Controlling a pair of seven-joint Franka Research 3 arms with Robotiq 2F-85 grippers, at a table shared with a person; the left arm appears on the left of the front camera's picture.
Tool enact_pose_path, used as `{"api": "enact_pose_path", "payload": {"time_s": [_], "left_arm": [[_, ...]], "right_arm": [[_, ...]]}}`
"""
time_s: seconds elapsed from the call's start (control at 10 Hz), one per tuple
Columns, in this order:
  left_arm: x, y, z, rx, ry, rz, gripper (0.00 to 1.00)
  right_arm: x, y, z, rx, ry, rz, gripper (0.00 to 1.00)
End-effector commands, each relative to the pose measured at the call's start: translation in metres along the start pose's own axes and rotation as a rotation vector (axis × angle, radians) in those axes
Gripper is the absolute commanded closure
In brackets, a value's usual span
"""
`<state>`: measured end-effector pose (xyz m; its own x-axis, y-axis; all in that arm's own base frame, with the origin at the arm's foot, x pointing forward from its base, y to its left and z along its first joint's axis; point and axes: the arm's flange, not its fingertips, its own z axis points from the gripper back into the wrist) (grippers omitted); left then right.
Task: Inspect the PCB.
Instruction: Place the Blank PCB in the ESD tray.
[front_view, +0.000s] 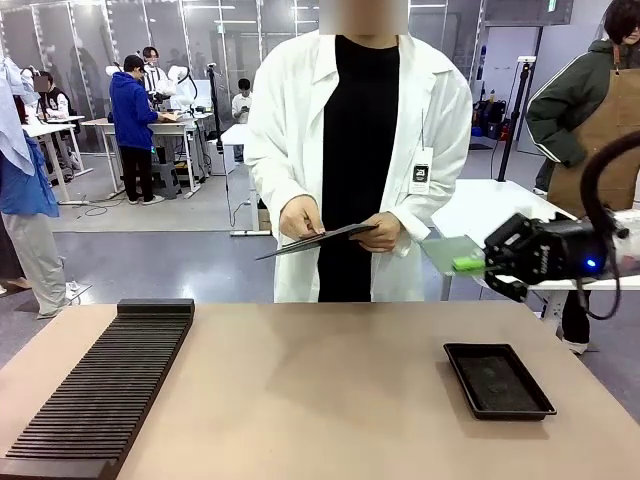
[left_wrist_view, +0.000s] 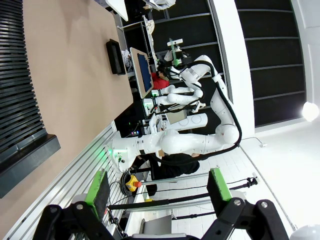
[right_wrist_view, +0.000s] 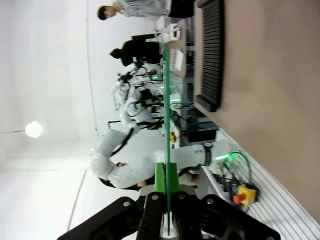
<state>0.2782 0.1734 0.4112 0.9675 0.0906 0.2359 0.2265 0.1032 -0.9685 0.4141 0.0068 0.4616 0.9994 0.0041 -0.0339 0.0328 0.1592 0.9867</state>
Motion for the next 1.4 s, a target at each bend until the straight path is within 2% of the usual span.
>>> {"api": "enact_pose_path", "payload": {"time_s": [0.0,0.1,0.3,0.5,0.6,0.8,1.1,1.3], "left_arm": [[0.001,-0.005,0.0,0.012,0.001,0.01,0.0],[0.001,-0.005,0.0,0.012,0.001,0.01,0.0],[0.001,-0.005,0.0,0.012,0.001,0.01,0.0],[0.001,-0.005,0.0,0.012,0.001,0.01,0.0],[0.001,-0.005,0.0,0.012,0.001,0.01,0.0],[0.001,-0.005,0.0,0.012,0.001,0.01,0.0],[0.001,-0.005,0.0,0.012,0.001,0.01,0.0],[0.001,-0.005,0.0,0.012,0.001,0.01,0.0]], "right_arm": [[0.002,-0.033,0.019,-0.142,0.007,0.049,0.97],[0.0,-0.051,0.032,-0.182,-0.001,0.043,0.97],[-0.001,-0.078,0.051,-0.165,-0.08,-0.014,0.97],[0.009,-0.104,0.063,-0.224,-0.132,-0.014,0.97],[0.015,-0.118,0.066,-0.239,-0.119,0.016,0.97],[0.028,-0.139,0.071,-0.313,-0.155,0.04,0.97],[0.042,-0.17,0.065,-0.371,-0.169,0.011,0.97],[0.049,-0.183,0.059,-0.397,-0.139,-0.003,0.97]]}}
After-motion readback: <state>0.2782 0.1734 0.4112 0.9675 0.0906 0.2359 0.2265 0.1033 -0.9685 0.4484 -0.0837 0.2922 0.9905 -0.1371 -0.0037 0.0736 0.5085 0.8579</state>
